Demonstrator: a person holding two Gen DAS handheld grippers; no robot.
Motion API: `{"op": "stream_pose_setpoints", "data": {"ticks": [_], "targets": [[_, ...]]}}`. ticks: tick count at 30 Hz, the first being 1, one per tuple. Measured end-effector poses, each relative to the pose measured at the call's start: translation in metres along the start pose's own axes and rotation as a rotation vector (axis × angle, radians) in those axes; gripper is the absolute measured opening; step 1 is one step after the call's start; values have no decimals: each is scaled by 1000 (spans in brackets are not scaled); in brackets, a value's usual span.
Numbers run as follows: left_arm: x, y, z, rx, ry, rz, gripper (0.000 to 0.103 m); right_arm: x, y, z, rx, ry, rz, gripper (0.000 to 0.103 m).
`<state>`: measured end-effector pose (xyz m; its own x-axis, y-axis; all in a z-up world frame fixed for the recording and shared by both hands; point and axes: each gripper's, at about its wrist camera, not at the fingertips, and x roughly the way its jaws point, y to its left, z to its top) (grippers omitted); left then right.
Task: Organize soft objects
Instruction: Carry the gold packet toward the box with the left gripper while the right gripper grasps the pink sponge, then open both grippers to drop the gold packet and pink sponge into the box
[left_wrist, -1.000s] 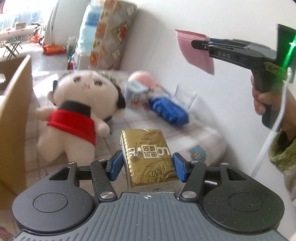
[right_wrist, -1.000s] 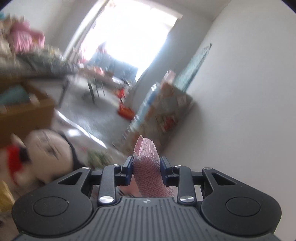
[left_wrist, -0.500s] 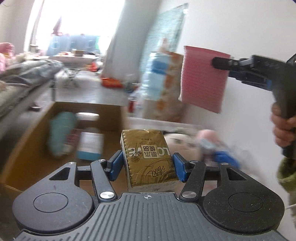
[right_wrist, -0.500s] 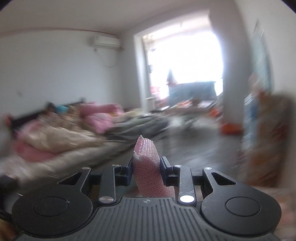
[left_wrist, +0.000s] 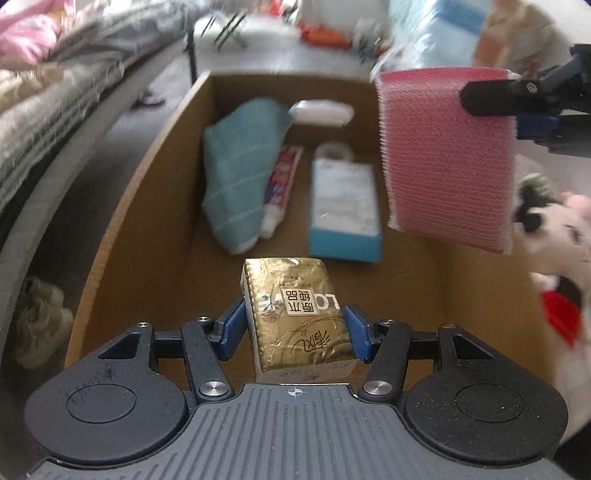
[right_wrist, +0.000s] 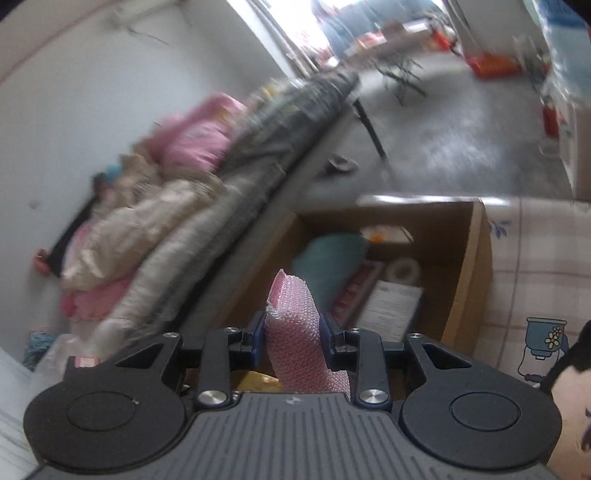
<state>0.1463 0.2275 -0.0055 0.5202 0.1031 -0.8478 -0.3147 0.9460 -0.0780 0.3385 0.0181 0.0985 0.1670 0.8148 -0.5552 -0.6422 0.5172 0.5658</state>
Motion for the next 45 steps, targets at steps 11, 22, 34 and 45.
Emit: {"op": "stream_pose_setpoints", "data": {"ticks": [11,22,34,45], "targets": [[63,20,21,54,219,134,59,61,-12,15,36,94,-133,33],[58,13,21,139,183,253,61,70,-17,18,37,124,-191,34],[41,26,26,-95,221,-34,65,71,-24,23,99,138,-170,35],[56,19,25,-109,260,-12,66,94,-24,30,74,174,-254,35]]}}
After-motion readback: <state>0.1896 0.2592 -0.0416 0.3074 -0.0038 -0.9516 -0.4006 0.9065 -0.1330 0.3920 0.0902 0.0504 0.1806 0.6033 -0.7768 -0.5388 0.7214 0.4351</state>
